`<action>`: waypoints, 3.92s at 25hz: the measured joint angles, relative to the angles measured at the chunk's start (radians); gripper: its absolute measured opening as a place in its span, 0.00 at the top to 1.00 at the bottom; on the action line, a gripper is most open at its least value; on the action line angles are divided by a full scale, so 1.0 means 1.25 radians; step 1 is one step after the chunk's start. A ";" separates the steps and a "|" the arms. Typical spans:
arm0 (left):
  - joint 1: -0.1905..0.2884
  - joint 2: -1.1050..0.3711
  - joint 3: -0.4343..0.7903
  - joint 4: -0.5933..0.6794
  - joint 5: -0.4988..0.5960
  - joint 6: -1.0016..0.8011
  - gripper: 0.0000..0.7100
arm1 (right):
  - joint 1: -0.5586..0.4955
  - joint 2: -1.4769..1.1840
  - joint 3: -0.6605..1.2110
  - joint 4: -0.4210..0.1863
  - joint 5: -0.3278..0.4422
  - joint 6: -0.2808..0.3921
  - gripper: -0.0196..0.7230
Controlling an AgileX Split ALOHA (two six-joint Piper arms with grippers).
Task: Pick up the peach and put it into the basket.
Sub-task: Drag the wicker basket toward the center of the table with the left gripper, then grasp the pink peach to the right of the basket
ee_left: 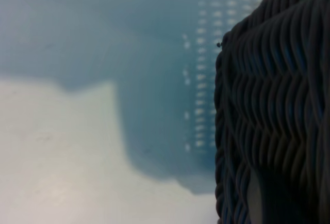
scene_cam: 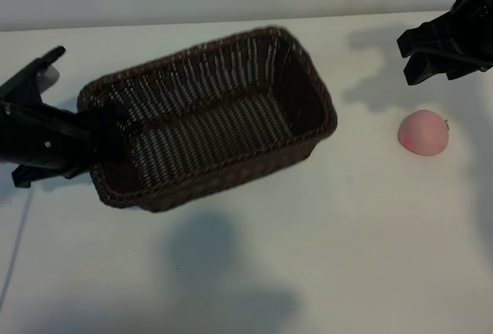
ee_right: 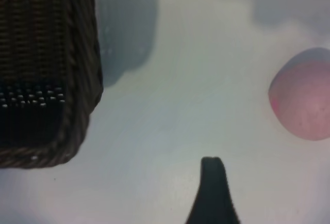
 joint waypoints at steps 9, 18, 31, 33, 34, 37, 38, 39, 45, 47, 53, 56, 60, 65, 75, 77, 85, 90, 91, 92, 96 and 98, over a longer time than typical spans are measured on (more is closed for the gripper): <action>0.016 0.046 -0.114 -0.033 0.094 0.137 0.77 | 0.000 0.000 0.000 0.001 0.000 0.000 0.27; -0.009 0.218 -0.366 0.074 0.207 0.109 0.77 | 0.000 0.000 0.000 0.001 0.001 0.000 0.27; -0.101 0.419 -0.543 0.131 0.226 0.038 0.77 | 0.000 0.000 0.000 0.001 0.001 0.000 0.27; -0.101 0.436 -0.543 0.134 0.225 0.038 0.77 | 0.000 0.000 0.000 0.001 0.001 0.000 0.27; -0.101 0.439 -0.543 0.134 0.223 0.038 0.77 | 0.000 0.000 0.000 0.001 0.001 0.000 0.27; -0.101 0.443 -0.543 0.133 0.213 0.038 0.77 | 0.000 0.000 0.000 0.001 0.001 0.000 0.27; -0.101 0.443 -0.544 0.133 0.210 0.038 0.77 | 0.000 0.000 0.000 0.001 0.001 0.000 0.27; -0.101 0.443 -0.544 0.133 0.208 0.038 0.77 | 0.000 0.000 0.000 0.001 0.001 0.000 0.27; -0.101 0.443 -0.544 0.131 0.203 0.031 0.77 | 0.000 0.000 0.000 0.001 0.001 0.000 0.27; -0.101 0.443 -0.544 0.130 0.204 0.030 0.73 | 0.000 0.000 0.000 0.001 0.001 0.000 0.27; -0.101 0.437 -0.549 0.119 0.226 0.020 0.16 | 0.000 0.000 0.000 0.001 0.001 0.000 0.27; -0.101 0.410 -0.550 0.139 0.241 0.013 0.02 | 0.000 0.000 0.000 0.001 0.001 0.000 0.27; -0.101 0.333 -0.550 0.214 0.282 -0.004 0.03 | 0.000 0.000 0.000 0.001 0.001 0.000 0.27; -0.101 0.226 -0.552 0.296 0.357 -0.005 0.09 | 0.000 0.000 0.000 0.001 0.001 0.000 0.27; 0.088 0.032 -0.586 0.358 0.526 0.058 0.16 | 0.000 0.000 0.000 0.001 0.002 0.000 0.27; 0.148 -0.019 -0.588 0.361 0.543 0.070 0.16 | 0.000 0.000 0.000 0.001 0.002 0.000 0.27; 0.214 -0.254 -0.552 0.347 0.582 0.090 0.16 | 0.000 0.000 0.000 0.001 0.003 0.000 0.27; 0.192 -0.491 -0.410 0.340 0.514 0.120 0.16 | 0.000 0.000 0.000 0.001 0.003 0.000 0.27; 0.181 -0.543 -0.377 0.340 0.501 0.126 0.16 | 0.000 0.000 0.000 0.001 0.003 0.000 0.27; 0.171 -0.587 -0.352 0.340 0.494 0.133 0.16 | 0.000 0.000 0.000 0.001 0.003 0.000 0.27; 0.155 -0.716 -0.240 0.355 0.477 0.158 0.16 | 0.000 0.000 0.000 0.001 0.003 0.000 0.27; 0.153 -0.773 -0.190 0.374 0.474 0.161 0.16 | 0.000 0.000 0.000 0.001 0.003 0.000 0.27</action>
